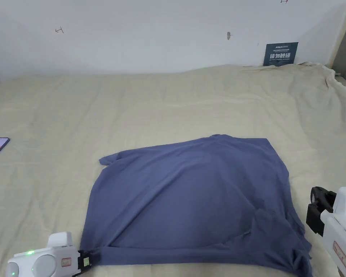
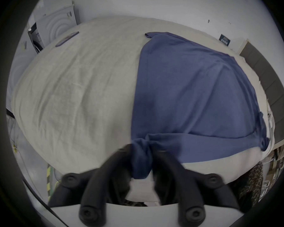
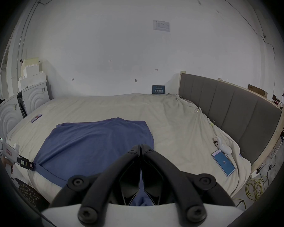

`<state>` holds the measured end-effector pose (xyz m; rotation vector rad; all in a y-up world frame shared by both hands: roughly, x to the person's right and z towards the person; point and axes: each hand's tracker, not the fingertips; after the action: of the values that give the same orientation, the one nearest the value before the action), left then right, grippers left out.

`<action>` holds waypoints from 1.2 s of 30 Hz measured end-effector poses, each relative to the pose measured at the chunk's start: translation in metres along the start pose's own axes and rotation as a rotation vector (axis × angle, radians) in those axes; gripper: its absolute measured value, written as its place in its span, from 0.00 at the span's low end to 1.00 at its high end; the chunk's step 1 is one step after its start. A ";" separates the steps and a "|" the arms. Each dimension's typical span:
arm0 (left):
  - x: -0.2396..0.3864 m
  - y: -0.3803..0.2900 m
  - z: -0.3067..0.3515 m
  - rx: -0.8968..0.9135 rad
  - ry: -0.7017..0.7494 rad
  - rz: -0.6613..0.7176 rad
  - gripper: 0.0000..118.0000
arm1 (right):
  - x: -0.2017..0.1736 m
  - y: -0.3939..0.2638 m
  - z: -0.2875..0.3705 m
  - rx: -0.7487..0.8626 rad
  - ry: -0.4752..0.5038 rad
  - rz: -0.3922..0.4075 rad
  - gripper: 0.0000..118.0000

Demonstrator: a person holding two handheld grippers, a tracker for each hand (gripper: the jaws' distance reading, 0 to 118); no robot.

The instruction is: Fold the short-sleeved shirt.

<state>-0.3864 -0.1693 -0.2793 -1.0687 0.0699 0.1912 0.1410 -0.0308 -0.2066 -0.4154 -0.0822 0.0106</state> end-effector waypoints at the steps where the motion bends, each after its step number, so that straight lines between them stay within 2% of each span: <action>1: 0.002 0.001 0.002 0.014 0.019 -0.004 0.07 | 0.002 -0.001 -0.001 -0.009 0.003 -0.003 0.00; 4: 0.005 0.003 0.006 0.040 0.052 -0.075 0.03 | 0.011 -0.010 -0.005 -0.062 0.001 -0.002 0.00; 6: 0.004 0.005 0.014 0.062 0.048 -0.080 0.03 | 0.019 -0.020 -0.014 -0.152 0.012 -0.016 0.01; 7: 0.003 0.005 0.019 0.083 0.039 -0.078 0.03 | 0.024 -0.027 -0.019 -0.195 0.022 -0.025 0.02; 8: 0.002 0.006 0.024 0.090 0.031 -0.071 0.03 | 0.028 -0.037 -0.024 -0.222 0.017 -0.027 0.08; 12: 0.002 0.009 0.035 0.115 0.015 -0.070 0.03 | 0.031 -0.073 -0.044 -0.399 0.020 0.014 0.67; 13: 0.003 0.009 0.037 0.119 0.014 -0.076 0.03 | 0.031 -0.083 -0.048 -0.427 0.027 0.004 0.73; 14: 0.004 0.009 0.038 0.122 0.015 -0.082 0.03 | 0.031 -0.093 -0.053 -0.458 0.033 -0.007 0.74; 17: 0.005 0.010 0.040 0.130 0.016 -0.093 0.03 | 0.028 -0.112 -0.058 -0.493 0.040 -0.026 0.73; 21: 0.003 0.011 0.038 0.132 0.010 -0.089 0.03 | 0.019 -0.123 -0.061 -0.523 0.046 -0.005 0.65; 22: 0.003 0.011 0.038 0.132 0.009 -0.087 0.03 | 0.018 -0.125 -0.062 -0.526 0.046 0.001 0.54; 23: 0.003 0.011 0.038 0.133 0.007 -0.085 0.03 | 0.017 -0.126 -0.064 -0.533 0.050 0.010 0.38; 24: 0.004 0.011 0.038 0.135 0.006 -0.084 0.03 | 0.016 -0.127 -0.064 -0.532 0.054 0.011 0.11; 25: 0.004 0.011 0.039 0.139 0.005 -0.082 0.03 | 0.015 -0.127 -0.064 -0.530 0.065 0.008 0.03; 30: 0.002 0.013 0.043 0.164 -0.005 -0.073 0.03 | 0.020 -0.110 -0.054 -0.482 0.077 0.028 0.03; 36: 0.004 0.039 0.048 0.177 -0.027 -0.066 0.03 | 0.020 -0.056 -0.052 -0.381 0.113 0.056 0.03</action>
<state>-0.3920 -0.1089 -0.2907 -0.8903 0.0267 0.1374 0.1652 -0.1027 -0.2303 -0.7977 0.0403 0.0273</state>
